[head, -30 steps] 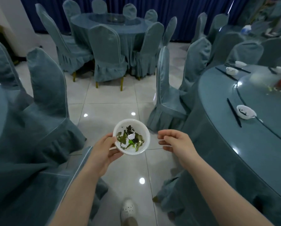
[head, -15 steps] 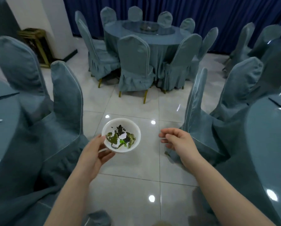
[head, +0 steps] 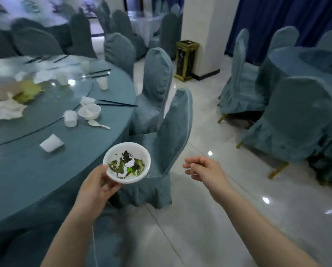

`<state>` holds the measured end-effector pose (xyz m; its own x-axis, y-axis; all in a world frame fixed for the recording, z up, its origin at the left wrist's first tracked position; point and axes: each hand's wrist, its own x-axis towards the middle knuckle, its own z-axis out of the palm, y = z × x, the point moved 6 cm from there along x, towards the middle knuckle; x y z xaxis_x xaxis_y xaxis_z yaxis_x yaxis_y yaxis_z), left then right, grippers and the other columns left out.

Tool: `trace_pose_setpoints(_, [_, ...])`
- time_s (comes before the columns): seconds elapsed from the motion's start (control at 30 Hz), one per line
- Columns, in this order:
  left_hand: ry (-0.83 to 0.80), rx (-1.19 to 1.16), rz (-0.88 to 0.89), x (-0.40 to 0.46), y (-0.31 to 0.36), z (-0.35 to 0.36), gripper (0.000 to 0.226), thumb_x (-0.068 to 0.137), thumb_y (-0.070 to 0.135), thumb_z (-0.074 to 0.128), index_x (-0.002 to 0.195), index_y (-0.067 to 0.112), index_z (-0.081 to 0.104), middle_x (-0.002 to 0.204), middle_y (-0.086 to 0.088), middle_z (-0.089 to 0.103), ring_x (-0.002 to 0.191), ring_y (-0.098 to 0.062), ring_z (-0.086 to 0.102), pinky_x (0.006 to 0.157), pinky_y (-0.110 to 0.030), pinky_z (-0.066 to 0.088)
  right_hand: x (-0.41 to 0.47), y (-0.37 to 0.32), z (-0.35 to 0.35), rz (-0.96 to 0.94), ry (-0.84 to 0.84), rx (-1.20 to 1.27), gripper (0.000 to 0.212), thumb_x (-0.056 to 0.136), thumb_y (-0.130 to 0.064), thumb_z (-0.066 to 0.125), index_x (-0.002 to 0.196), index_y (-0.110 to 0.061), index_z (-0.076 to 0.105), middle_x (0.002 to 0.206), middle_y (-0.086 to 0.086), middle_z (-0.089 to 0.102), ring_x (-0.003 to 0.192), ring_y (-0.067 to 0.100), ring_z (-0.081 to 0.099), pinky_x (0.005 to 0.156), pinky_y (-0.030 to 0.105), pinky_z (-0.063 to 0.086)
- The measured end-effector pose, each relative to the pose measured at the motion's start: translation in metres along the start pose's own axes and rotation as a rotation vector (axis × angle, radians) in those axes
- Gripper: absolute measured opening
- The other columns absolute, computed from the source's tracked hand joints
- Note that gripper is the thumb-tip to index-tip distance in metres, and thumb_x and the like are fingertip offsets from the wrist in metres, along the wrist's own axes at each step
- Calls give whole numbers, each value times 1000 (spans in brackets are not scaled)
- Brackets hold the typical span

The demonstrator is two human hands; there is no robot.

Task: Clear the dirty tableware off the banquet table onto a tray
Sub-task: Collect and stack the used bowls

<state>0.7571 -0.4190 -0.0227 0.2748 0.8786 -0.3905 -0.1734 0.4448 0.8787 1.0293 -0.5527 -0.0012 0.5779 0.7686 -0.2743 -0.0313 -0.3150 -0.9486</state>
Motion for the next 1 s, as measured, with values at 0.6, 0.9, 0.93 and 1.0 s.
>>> trace_pose_setpoints(0.6, [529,-268,199,154,124,-88,17,92,24,52,89,17,67,75,-5,72,69,-16,69,64,-31,55,254,-115,240,-118,-536,-173,25,91,3,52,89,-17,67,85,0,72,71,11,66,72,25,52])
trace_pose_setpoints(0.9, [691,-322,186,197,133,-102,20,94,23,48,98,13,65,90,-12,68,77,-20,65,69,-33,53,359,-121,339,-216,-732,-463,21,89,-5,56,87,-24,66,91,0,71,73,10,64,68,23,50])
trace_pose_setpoints(0.93, [714,-323,184,201,134,-104,20,95,23,48,98,13,65,92,-13,67,79,-21,65,70,-34,53,369,-121,353,-240,-760,-512,21,89,-7,56,87,-25,67,93,0,71,77,13,63,70,27,50])
trace_pose_setpoints(1.0, [773,-324,182,207,137,-110,21,96,22,46,98,14,65,95,-13,67,80,-22,64,72,-35,52,390,-123,382,-322,-800,-630,21,89,-9,55,93,-25,68,97,-4,70,86,15,63,73,28,50])
